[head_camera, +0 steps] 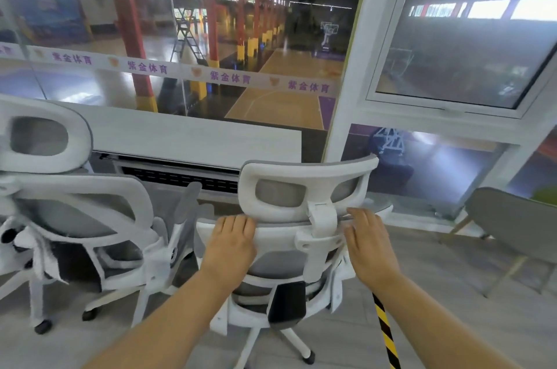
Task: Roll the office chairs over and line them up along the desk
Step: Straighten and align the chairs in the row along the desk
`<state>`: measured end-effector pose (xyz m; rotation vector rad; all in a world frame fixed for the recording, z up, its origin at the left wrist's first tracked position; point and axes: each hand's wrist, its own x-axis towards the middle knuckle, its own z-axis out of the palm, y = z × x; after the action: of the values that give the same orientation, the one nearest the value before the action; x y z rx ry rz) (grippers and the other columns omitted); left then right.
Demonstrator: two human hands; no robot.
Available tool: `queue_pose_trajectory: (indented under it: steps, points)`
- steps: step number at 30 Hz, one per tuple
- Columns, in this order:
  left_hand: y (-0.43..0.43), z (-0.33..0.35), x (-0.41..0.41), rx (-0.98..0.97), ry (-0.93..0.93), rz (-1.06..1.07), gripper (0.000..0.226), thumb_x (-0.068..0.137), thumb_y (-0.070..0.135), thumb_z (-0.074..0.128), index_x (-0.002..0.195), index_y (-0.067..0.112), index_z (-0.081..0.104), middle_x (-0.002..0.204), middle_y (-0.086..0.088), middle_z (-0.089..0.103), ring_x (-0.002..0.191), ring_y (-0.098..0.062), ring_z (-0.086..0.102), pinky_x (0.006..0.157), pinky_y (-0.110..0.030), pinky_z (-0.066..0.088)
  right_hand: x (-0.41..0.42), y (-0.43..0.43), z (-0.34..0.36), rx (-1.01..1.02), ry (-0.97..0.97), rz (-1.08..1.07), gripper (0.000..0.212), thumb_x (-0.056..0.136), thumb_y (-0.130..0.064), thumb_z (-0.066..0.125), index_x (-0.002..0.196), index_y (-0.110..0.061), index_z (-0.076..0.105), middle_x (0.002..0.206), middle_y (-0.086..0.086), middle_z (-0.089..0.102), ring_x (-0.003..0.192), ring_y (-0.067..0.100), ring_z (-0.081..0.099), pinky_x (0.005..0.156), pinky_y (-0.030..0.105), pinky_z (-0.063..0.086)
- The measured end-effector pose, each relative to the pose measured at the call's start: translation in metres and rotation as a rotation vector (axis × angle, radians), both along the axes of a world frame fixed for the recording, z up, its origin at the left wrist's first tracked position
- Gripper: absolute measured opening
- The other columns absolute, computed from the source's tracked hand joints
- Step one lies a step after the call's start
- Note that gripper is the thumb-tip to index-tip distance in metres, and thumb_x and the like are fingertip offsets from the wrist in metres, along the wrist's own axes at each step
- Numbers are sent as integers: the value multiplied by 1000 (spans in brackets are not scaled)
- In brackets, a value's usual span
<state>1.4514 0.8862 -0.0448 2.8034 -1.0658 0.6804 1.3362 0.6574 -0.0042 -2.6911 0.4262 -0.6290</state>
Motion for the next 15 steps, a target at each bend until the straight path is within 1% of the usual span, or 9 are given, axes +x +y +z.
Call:
queue_pose_trajectory:
  steps: [3,6,7,10,12,15]
  points:
    - [9,-2,12,-45,11,-15,48,53,25,78,93,7,60,82,-7,57,75,-26,55,82,-41,48,3,-10,-3,-40,124,-62,43,92,-16,49,134,-10,42,135,6,42,124,24,35,105,35,32]
    - [18,-5,25,-61,-11,-33,57,52,28,82,98,8,55,86,-7,58,78,-27,55,83,-43,50,12,-17,-8,-153,288,-111,56,89,-25,51,141,-16,32,142,2,33,133,24,25,113,36,18]
    - [21,-5,29,-61,-14,-36,59,51,29,82,99,8,54,86,-7,57,78,-27,55,83,-43,50,17,-17,-9,-183,322,-118,58,89,-29,51,142,-18,30,144,1,32,135,24,22,115,36,14]
    - [29,-5,43,-41,-47,-40,59,53,32,82,99,7,55,86,-8,57,79,-27,56,86,-43,50,31,-13,-15,-227,369,-84,54,94,-40,46,140,-17,29,145,3,30,138,26,17,116,41,9]
    - [33,-5,53,-9,-71,-29,58,55,33,81,100,6,57,87,-8,57,80,-28,56,88,-44,48,37,-9,-20,-232,372,-65,54,96,-40,43,141,-15,28,145,6,27,139,27,14,116,46,7]
    - [35,-6,67,19,-88,-15,59,56,33,82,101,4,58,87,-10,58,81,-30,57,91,-46,48,44,-4,-22,-247,392,-73,53,98,-40,39,141,-15,23,144,5,23,139,27,11,116,49,2]
